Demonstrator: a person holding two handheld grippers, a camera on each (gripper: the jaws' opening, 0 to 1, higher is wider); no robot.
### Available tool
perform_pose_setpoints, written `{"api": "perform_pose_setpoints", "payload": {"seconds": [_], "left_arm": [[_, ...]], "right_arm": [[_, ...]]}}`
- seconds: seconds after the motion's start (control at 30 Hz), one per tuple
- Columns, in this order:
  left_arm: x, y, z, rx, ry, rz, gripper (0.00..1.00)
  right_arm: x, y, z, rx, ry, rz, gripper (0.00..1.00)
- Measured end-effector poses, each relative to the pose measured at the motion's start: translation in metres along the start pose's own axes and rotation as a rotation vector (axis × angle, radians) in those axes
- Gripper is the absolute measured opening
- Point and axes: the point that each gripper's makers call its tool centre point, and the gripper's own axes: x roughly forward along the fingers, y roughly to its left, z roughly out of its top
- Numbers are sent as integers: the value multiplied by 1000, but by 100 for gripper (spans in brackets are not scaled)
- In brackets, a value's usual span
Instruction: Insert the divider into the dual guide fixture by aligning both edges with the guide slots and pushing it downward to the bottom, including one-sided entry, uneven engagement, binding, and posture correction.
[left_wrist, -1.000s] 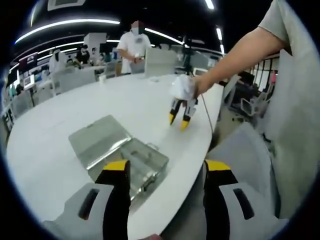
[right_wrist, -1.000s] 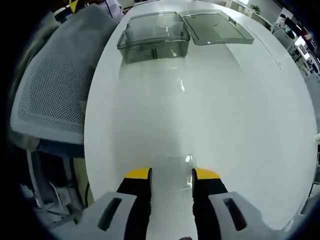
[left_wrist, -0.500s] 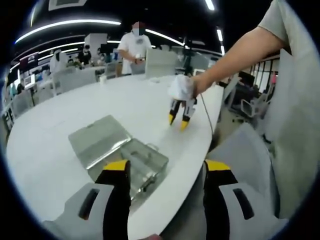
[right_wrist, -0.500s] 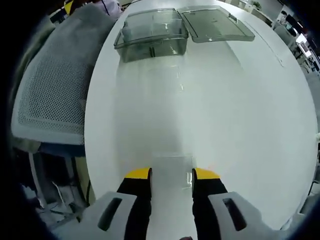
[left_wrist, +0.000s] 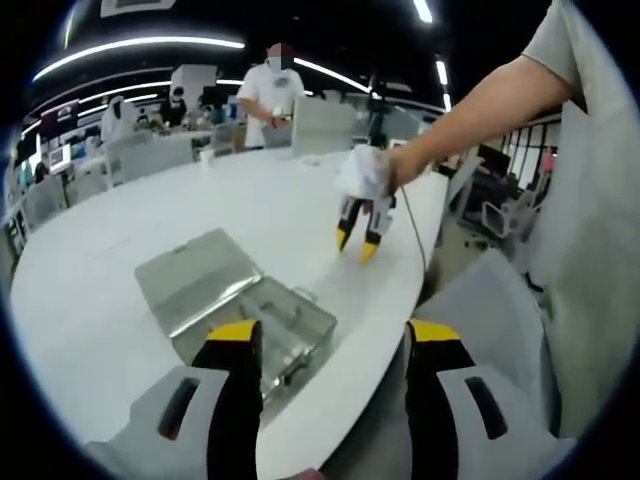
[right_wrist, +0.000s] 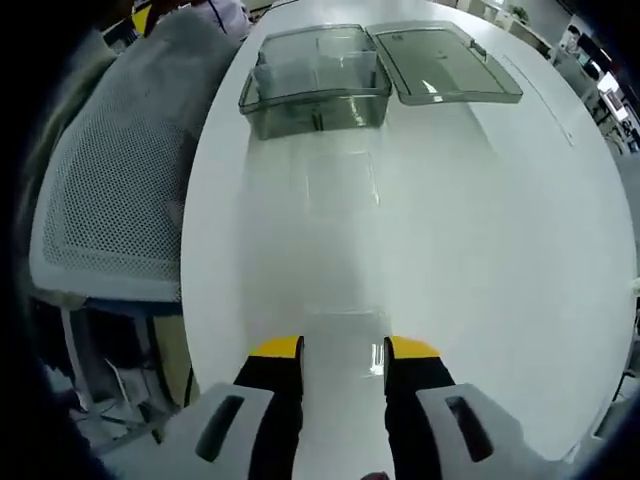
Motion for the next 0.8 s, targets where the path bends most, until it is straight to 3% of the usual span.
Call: {"api": "perform_pose_setpoints", "payload": {"seconds": [0.37,0.8], "left_arm": [[6,0,-1,-16,-2,-8,55],[16,1,-2,-78,1,-16,51]], "right_arm": [[-11,14,24,-66,-15,4,27],[-32,37,69,-185,-48,-7,27]]}}
